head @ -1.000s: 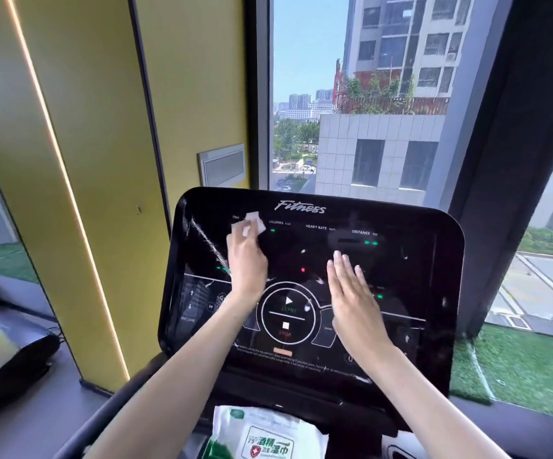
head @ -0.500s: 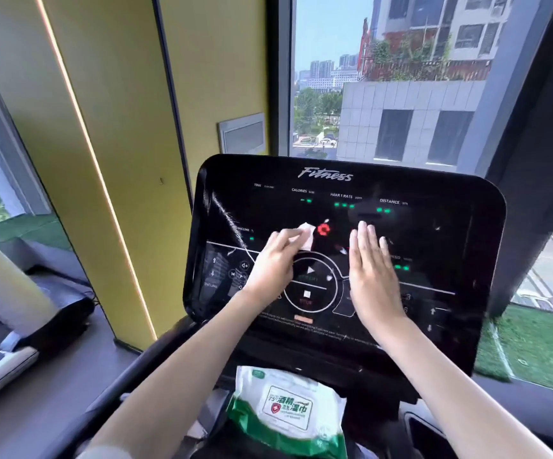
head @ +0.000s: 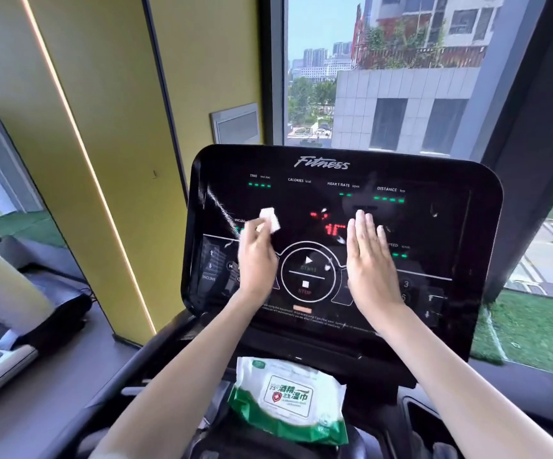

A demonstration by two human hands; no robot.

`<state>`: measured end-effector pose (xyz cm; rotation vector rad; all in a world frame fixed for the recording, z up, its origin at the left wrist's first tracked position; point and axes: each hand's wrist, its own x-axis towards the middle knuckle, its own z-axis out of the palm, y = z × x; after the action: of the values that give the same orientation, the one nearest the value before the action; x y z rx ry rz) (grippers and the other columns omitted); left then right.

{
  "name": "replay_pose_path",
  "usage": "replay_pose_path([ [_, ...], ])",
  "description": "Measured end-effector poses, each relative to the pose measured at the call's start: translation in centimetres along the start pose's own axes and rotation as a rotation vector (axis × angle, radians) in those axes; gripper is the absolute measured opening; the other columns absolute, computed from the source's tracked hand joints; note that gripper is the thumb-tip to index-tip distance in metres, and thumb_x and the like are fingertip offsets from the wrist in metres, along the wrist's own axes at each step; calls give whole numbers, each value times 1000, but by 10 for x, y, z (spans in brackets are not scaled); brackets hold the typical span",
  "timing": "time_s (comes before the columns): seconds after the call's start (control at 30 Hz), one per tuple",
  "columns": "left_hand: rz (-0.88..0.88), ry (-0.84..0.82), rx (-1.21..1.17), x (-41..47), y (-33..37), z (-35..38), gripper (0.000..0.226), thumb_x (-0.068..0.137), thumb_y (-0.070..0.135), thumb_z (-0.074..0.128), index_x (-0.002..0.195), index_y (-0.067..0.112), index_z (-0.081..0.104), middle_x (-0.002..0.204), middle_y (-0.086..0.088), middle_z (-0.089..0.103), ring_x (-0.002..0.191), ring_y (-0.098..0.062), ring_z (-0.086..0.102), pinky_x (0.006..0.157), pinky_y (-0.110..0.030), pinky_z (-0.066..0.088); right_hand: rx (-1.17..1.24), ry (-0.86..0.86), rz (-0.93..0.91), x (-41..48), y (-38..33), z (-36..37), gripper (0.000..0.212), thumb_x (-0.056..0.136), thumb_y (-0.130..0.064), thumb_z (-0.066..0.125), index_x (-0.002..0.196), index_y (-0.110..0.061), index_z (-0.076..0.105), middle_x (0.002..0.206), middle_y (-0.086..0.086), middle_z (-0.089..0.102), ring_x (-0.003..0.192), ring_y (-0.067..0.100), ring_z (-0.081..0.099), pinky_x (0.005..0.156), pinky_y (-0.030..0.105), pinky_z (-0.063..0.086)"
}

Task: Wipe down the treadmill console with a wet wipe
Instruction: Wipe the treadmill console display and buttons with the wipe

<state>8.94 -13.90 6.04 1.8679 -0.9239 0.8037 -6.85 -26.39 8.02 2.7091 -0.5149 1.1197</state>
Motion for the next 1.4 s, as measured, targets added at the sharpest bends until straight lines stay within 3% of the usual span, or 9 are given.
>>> replay_pose_path([
  [0.13,377,-261,-40,3,7,2,63,72,-21,51,127,9,53,119,-5,47,90,-23,53,67,-37,55,30,-4,18,1,-1,0,59,81,10,18,140,13,23,148,31,19,139,41,18,114,49,17],
  [0.3,-329,120,-83,44,18,4,43,83,-14,49,120,3,59,112,-12,51,86,-21,54,73,-37,53,20,-2,6,-1,0,-2,64,78,12,9,141,12,21,150,29,17,141,38,14,115,47,13],
  [0.5,464,-271,-1,13,41,20,64,72,-18,49,130,8,52,120,-3,47,93,-25,51,70,-34,54,23,-7,-14,1,7,-3,66,76,18,34,141,10,24,150,27,19,140,37,17,114,47,17],
  [0.67,-184,80,-70,52,42,15,49,74,-21,47,115,2,62,104,-10,57,86,-26,54,71,-38,52,36,-30,-14,0,5,-5,67,75,16,21,142,10,21,151,26,17,141,35,14,115,47,17],
  [0.83,649,-226,82,34,47,17,60,71,-12,33,123,10,54,118,0,53,78,-25,48,65,-35,53,22,-32,-26,2,9,-6,69,72,18,35,140,10,27,149,26,23,139,36,21,113,47,19],
  [0.97,75,53,3,51,40,14,60,66,-27,49,116,3,62,104,-10,62,78,-29,53,64,-33,51,19,-44,-18,2,8,-7,72,71,22,34,141,9,25,150,24,21,141,34,18,114,45,16],
  [1.13,725,-259,136,40,36,11,62,70,-9,33,125,6,55,120,-4,56,81,-23,47,67,-31,52,17,-59,-14,3,9,-6,75,69,22,47,141,9,26,150,25,23,140,34,20,114,46,20],
  [1.3,-16,80,-15,62,38,13,53,70,-24,49,117,-1,60,112,-16,58,89,-29,53,69,-33,53,-5,-39,-15,1,7,-5,69,73,18,31,141,8,26,150,24,22,140,33,20,113,47,23],
  [1.4,412,-147,17,47,54,20,58,69,-22,49,121,1,59,122,-10,58,87,-23,48,70,-29,52,-7,-45,-17,2,7,-5,68,73,14,31,141,9,27,150,24,23,140,34,20,113,48,24],
])
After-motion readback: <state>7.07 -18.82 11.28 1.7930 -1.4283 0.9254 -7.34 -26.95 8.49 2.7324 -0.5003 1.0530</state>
